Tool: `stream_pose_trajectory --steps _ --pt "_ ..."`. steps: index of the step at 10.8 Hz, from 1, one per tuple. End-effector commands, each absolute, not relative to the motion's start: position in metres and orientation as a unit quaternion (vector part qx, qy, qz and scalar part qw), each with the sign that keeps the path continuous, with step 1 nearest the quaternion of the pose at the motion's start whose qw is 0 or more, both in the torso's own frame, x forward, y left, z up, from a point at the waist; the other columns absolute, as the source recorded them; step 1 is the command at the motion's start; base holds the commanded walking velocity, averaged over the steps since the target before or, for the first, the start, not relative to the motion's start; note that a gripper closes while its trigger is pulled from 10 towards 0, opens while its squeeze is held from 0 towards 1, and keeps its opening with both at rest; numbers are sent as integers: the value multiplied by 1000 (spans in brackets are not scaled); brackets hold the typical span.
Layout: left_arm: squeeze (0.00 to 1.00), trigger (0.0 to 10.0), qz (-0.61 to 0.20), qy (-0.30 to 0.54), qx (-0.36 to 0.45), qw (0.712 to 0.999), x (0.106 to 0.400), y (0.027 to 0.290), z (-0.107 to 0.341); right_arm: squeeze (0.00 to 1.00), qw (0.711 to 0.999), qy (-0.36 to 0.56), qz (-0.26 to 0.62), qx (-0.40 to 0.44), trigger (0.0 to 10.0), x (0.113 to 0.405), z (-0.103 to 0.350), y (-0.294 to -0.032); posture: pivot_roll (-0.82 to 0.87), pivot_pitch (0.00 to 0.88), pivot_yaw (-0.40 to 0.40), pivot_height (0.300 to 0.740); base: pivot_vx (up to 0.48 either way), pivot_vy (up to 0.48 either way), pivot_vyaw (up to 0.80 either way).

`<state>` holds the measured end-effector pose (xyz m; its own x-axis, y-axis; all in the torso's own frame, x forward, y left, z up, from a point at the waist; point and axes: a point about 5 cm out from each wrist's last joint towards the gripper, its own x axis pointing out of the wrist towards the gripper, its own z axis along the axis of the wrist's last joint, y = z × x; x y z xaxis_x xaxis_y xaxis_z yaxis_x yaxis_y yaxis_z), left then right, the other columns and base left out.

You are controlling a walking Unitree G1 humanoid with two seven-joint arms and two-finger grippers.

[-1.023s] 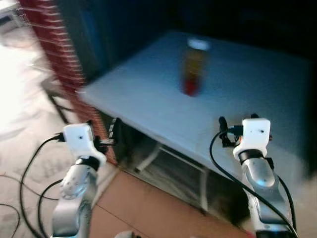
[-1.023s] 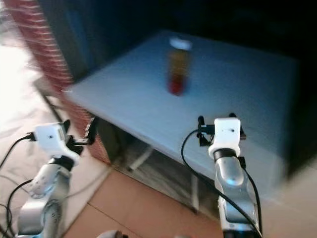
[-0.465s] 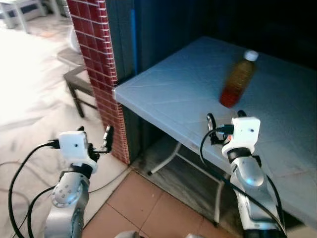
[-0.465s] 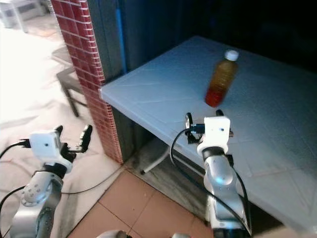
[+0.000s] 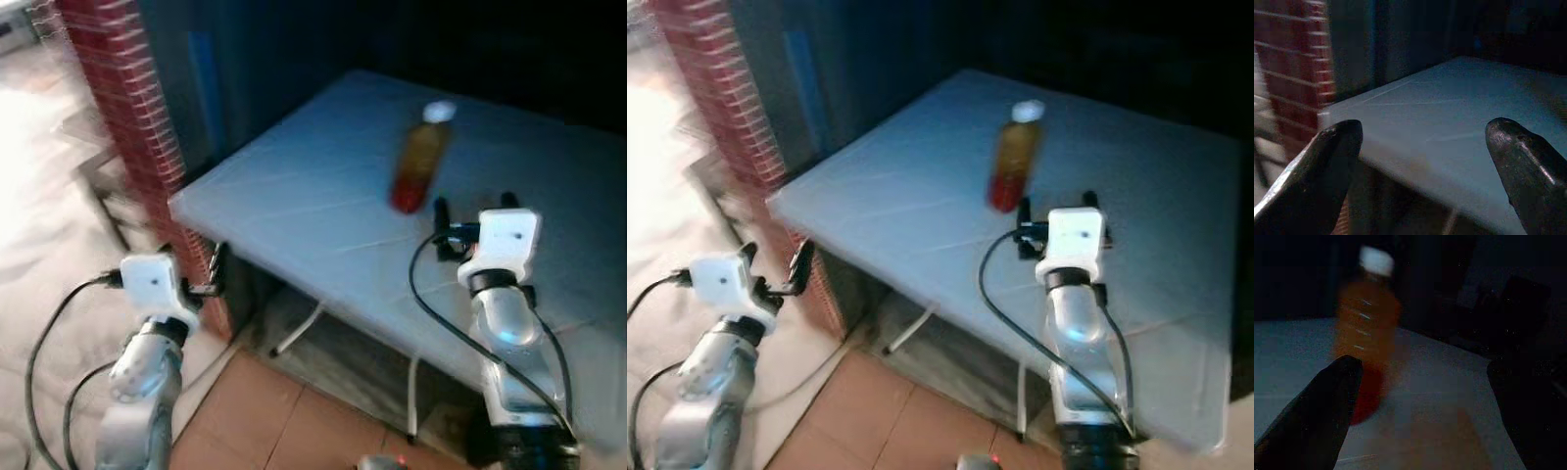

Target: Restocking fridge

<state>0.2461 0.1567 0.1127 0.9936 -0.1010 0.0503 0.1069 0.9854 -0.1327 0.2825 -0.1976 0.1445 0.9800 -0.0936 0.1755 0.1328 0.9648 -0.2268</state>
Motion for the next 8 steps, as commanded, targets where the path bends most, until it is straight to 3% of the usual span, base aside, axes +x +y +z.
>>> stream_pose_trajectory --steps 1,2,8 --pt "0 10000 -53 -23 -61 996 246 160 114 0 986 -105 -39 -127 10000 286 152 -190 -17 7 26 740 300 0 0" --pt "0 10000 -52 -26 -64 996 247 160 114 0 984 -112 -37 -133 10000 287 155 -189 -19 9 29 740 277 0 0" --pt "0 10000 -36 -55 -52 996 252 166 129 0 966 -181 -19 -182 10000 302 185 -181 -13 64 35 740 0 0 0"
